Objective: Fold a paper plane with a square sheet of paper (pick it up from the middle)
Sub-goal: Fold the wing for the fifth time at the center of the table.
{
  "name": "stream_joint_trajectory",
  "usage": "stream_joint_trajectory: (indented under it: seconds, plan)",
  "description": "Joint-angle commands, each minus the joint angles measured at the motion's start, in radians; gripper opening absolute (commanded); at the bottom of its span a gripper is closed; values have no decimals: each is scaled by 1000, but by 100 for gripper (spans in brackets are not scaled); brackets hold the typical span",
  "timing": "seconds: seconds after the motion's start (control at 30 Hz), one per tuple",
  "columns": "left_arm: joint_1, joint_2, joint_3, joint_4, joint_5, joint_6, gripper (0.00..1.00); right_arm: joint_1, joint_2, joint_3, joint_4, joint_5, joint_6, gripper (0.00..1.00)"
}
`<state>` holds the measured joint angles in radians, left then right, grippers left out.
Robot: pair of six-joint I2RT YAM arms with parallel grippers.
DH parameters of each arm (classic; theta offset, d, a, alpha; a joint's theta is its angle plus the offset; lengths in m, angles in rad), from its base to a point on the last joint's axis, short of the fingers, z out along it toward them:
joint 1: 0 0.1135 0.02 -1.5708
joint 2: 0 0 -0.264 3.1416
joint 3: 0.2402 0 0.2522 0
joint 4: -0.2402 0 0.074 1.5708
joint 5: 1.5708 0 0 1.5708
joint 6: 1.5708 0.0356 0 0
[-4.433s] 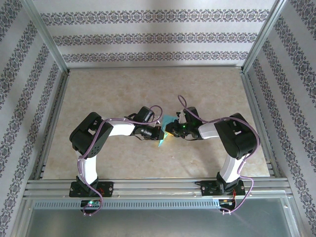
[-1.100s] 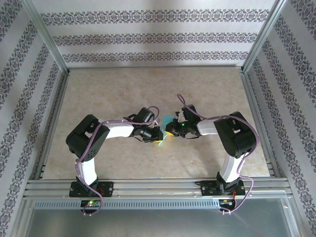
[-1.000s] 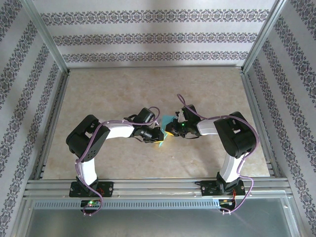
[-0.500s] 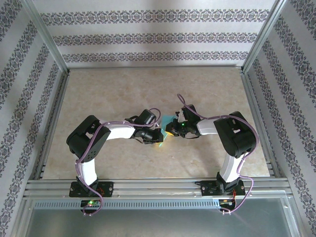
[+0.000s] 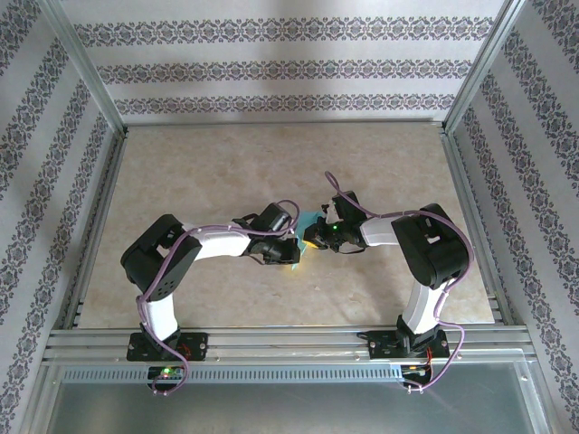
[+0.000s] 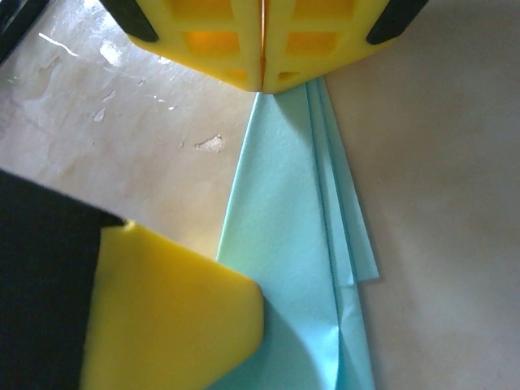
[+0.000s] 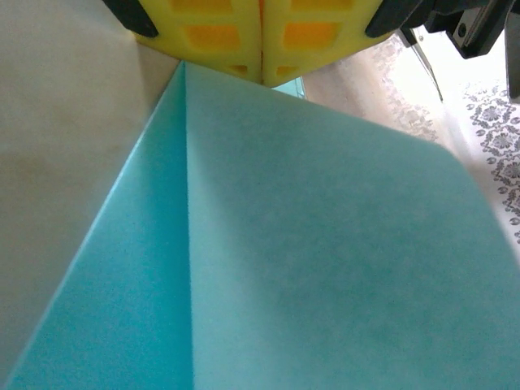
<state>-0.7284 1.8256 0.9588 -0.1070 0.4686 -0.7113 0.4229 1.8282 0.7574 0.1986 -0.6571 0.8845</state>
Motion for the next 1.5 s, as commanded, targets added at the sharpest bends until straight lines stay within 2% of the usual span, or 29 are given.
stream_joint_trajectory:
  seconds: [0.0,0.27,0.43,0.57,0.8,0.93,1.17,1.47]
  plan:
    - [-38,-28,-61,-216,-6,21,8,25,111,-26,-83,155,11,8]
    - [-57,-88,-76,-242,-12,16,8,25,121,-20,-85,157,18,8]
    - [-51,-174,-3,-284,-103,49,9,25,117,-23,-85,157,19,8]
    - [-36,-210,35,-242,-148,47,9,25,116,-23,-85,157,22,8]
    - [-22,-98,59,-35,-97,-37,7,25,115,-23,-70,144,28,8]
    - [-19,-51,56,-8,-118,-52,5,25,109,-23,-64,134,29,8]
    - [-19,9,31,47,-89,-87,3,25,83,-24,-61,118,26,9]
    - [-17,15,-25,12,-112,-78,0,22,-35,7,-69,89,-24,9]
